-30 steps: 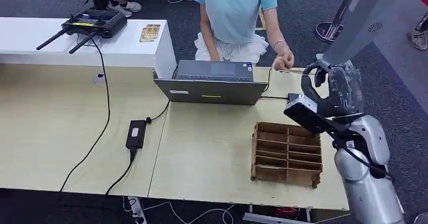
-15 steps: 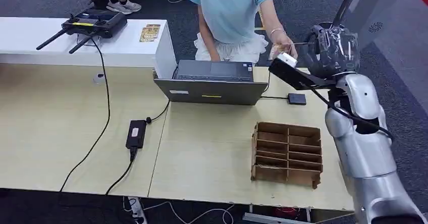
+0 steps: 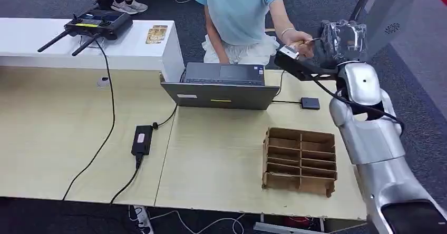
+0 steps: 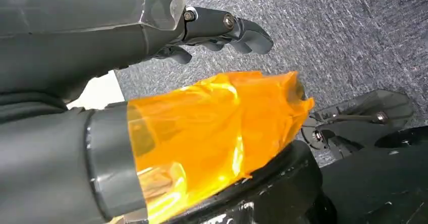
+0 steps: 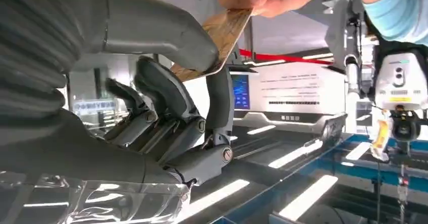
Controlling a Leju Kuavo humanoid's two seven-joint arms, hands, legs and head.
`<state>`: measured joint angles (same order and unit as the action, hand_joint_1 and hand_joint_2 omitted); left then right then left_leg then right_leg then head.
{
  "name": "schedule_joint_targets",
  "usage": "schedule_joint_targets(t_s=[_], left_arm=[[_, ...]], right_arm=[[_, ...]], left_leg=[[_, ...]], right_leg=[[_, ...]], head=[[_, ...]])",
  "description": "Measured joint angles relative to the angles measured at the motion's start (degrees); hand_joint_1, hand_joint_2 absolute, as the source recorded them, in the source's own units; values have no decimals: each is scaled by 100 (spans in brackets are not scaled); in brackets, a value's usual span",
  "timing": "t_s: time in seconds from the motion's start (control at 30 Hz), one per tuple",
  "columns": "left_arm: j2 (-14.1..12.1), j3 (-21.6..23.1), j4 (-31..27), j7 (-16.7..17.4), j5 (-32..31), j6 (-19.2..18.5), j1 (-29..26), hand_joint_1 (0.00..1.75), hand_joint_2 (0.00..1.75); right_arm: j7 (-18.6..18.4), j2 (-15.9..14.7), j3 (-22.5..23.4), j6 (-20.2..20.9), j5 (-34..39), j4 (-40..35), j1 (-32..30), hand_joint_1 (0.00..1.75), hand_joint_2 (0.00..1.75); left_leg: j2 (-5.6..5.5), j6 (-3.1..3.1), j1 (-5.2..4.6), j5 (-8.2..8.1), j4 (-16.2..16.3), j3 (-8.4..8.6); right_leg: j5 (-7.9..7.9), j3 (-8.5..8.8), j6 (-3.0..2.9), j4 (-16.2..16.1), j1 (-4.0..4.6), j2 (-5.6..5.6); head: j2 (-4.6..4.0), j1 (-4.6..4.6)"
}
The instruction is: Pass the card to the sensor for recognition and then transmit it.
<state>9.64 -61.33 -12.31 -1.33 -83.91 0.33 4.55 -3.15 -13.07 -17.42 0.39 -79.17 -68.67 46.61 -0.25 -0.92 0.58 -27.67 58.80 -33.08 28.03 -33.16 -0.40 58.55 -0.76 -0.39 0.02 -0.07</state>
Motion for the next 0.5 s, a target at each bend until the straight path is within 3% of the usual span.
schedule_joint_targets(t_s=[0.5], left_arm=[[0, 2, 0, 2, -42, 2, 0, 0, 0]], right_arm=[[-20, 100, 92, -172, -157, 105, -19, 0, 175]], left_leg=[[0, 0, 0, 0, 2, 1]], right_leg=[[0, -2, 0, -2, 0, 1]], head=[[0, 2]])
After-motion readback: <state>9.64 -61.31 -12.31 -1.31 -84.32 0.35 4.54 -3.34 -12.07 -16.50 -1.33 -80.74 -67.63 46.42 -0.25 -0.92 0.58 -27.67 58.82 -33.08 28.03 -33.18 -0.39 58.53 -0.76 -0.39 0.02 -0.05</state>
